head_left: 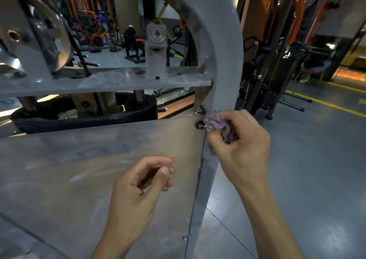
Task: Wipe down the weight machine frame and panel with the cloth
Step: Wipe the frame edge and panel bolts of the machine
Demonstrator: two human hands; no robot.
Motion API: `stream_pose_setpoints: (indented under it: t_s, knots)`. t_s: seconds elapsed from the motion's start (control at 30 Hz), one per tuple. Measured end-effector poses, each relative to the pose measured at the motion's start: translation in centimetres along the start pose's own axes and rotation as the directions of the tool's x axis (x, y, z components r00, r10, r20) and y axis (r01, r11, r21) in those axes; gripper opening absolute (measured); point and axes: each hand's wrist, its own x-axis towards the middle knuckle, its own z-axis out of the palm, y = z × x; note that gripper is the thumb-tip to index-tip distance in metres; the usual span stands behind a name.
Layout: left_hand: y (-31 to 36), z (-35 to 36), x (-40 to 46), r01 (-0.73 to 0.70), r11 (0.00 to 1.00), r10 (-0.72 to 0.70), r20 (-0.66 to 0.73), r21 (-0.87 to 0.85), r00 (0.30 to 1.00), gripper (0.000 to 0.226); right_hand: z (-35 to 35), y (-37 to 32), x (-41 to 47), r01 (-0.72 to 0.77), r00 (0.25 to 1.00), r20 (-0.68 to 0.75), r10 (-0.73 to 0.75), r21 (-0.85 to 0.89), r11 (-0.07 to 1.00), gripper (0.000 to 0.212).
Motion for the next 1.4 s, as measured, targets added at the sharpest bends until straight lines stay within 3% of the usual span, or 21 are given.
stream_pose_setpoints:
  t_s: [0.13, 0.23, 0.37, 0.5, 0.7, 0.83, 0.97, 1.13, 1.27, 1.4]
  knots:
    - [0.0, 0.0, -0.4, 0.014, 1.000, -0.014, -0.011, -0.022, 1.000, 0.007, 0.6, -2.0, 0.7, 0.099, 0.985, 0.144, -0.090, -0.055, 0.994, 0.009]
    - [0.1, -0.1, -0.5, 0.010, 1.000, -0.010, -0.004, -0.007, 1.000, 0.016, -0.3, -1.5, 1.3, 0.120, 0.972, 0.213, -0.097, -0.096, 0.988, 0.010]
    - [0.4, -0.5, -0.4, -0.002, 1.000, 0.002, -0.029, 0.004, 1.000, 0.018, -0.6, -1.3, 1.4, 0.056, 0.992, 0.116, -0.047, -0.079, 0.995, 0.006]
    - [0.5, -0.4, -0.4, -0.003, 1.000, 0.003, -0.029, -0.003, 1.000, 0.016, 1.4, -2.7, 0.1, 0.130, 0.977, 0.178, -0.117, -0.062, 0.990, 0.007]
    - [0.6, -1.3, -0.8, 0.002, 1.000, -0.002, -0.063, -0.012, 0.998, 0.015, 2.8, -2.4, -1.8, -0.025, 0.999, 0.037, 0.025, 0.013, 1.000, 0.013]
    - [0.4, -1.9, -0.9, 0.011, 1.000, -0.013, -0.089, -0.026, 0.996, 0.017, 4.0, -2.5, -4.3, -0.060, 0.997, 0.057, 0.058, 0.040, 0.997, 0.017]
    - [0.4, -1.8, -0.9, -0.003, 1.000, 0.001, -0.083, -0.024, 0.997, 0.016, 2.5, -0.9, -5.3, -0.140, 0.984, -0.086, 0.154, 0.152, 0.978, 0.019]
    - [0.5, -1.4, -0.9, -0.002, 1.000, 0.000, -0.080, -0.022, 0.997, 0.014, 5.4, -2.0, -5.6, -0.154, 0.982, -0.084, 0.166, 0.135, 0.979, 0.028]
    - [0.6, -1.2, -0.9, 0.004, 1.000, -0.004, -0.076, -0.005, 0.997, 0.016, 5.1, -2.4, -5.5, -0.071, 0.995, -0.064, 0.080, 0.145, 0.987, 0.024]
    - [0.3, -1.6, -0.7, -0.012, 1.000, 0.010, -0.119, -0.015, 0.993, 0.012, 4.0, -1.1, -4.3, -0.127, 0.972, -0.179, 0.153, 0.152, 0.980, 0.018]
